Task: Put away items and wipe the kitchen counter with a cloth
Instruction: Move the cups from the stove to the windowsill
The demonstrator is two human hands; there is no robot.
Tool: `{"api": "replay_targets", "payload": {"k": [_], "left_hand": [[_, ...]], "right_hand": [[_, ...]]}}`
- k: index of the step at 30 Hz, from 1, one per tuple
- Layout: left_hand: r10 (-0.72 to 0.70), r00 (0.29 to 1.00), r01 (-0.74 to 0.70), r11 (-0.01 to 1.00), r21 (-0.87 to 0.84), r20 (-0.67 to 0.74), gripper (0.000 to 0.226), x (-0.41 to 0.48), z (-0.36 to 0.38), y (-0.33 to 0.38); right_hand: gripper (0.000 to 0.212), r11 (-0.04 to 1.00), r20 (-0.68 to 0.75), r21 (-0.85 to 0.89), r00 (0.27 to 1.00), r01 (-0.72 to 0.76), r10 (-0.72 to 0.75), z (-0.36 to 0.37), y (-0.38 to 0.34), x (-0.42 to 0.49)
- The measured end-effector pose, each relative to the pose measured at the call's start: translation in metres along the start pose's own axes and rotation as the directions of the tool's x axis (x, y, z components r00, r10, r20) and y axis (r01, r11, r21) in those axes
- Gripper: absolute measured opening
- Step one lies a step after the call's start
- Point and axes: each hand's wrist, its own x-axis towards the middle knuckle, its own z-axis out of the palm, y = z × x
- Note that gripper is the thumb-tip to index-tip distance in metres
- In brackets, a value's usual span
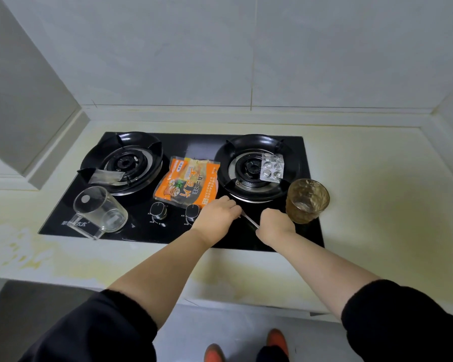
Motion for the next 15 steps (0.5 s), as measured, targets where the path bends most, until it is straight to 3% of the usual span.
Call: {"api": "replay_targets", "payload": {"k": [6, 12, 13, 15], "left_hand": [[-0.236, 0.948, 0.189, 0.957, -0.22, -0.211, 0.012, 0.01, -0.023, 0.008], [-0.399, 0.9, 0.314, 0.872, -0.376, -0.174, 0.006, 0.034, -0.04, 0.024], [-0.42, 0.893, 0.332, 0.856, -0.398, -0.16, 0.006, 0.037, -0.041, 0.026], [-0.456, 0.881, 0.369, 0.827, -0.424, -0.124, 0.007, 0.042, -0.042, 0.032]], "right_hand": [[0.009, 0.99, -0.233, -0.016, 0.962, 0.141, -0.141, -0.045, 0.018, -0.021], [0.022, 0.982, -0.593, 0.029, 0.794, 0.188, -0.135, -0.107, 0.055, -0.033], [0.022, 0.986, -0.615, -0.004, 0.777, 0.165, -0.132, -0.115, 0.06, -0.031], [0.024, 0.988, -0.561, -0.127, 0.815, 0.088, -0.145, -0.122, 0.069, -0.024]]}}
